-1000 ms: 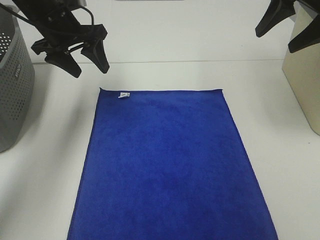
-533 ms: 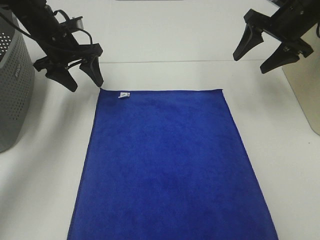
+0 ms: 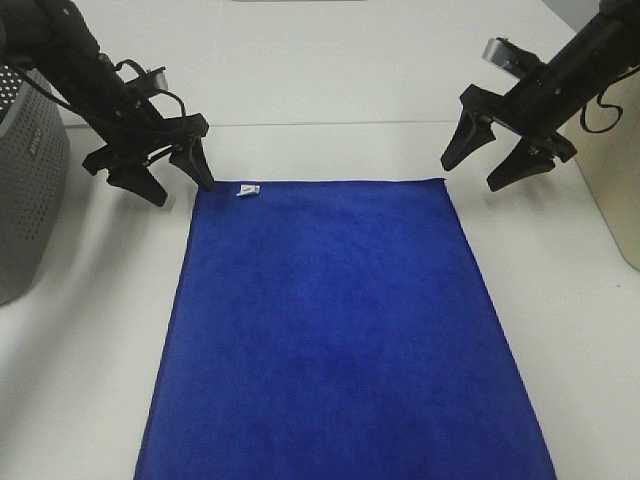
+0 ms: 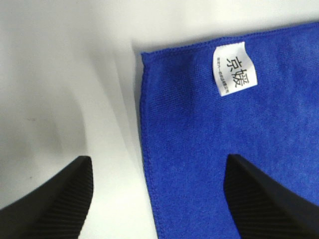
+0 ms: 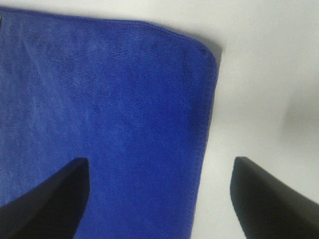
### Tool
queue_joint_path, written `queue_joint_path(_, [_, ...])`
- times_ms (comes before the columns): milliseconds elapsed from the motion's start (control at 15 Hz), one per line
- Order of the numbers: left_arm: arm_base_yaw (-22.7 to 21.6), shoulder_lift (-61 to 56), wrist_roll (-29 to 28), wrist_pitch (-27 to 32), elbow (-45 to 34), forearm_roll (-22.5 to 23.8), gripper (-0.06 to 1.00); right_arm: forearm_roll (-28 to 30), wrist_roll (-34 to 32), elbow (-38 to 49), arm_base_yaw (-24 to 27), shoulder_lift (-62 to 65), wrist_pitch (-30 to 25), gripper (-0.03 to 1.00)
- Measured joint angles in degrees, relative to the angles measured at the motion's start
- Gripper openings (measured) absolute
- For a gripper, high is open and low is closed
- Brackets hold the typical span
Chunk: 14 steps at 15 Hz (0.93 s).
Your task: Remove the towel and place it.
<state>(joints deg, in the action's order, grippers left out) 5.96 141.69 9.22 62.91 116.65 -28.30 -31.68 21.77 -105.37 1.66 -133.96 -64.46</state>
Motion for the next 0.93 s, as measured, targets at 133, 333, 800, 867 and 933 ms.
queue_joint_path(133, [-0.3, 0.9, 0.2, -0.7, 0.0, -0.1, 0.67, -0.7, 0.7, 0.0, 0.0, -2.1, 2.1, 0.76])
queue_joint_path(333, [-0.3, 1.6, 1.9, -1.5, 0.1, -0.2, 0.67, -1.0, 0.8, -1.8, 0.9, -4.9, 4.2, 0.75])
queue_joint_path(800, [-0.3, 3.0, 2.8, -3.8, 0.7, -2.8, 0.67, -3.3, 1.4, -4.5, 1.5, -8.1, 3.8, 0.74])
queue_joint_path(867, [-0.3, 3.1, 3.0, -3.8, 0.7, -3.0, 0.67, -3.4, 1.4, -4.5, 1.5, -8.2, 3.8, 0.74])
queue_joint_path(933, [-0.3, 3.2, 3.5, -3.8, 0.7, -3.2, 0.67, -3.7, 1.5, -4.5, 1.5, -8.3, 3.8, 0.74])
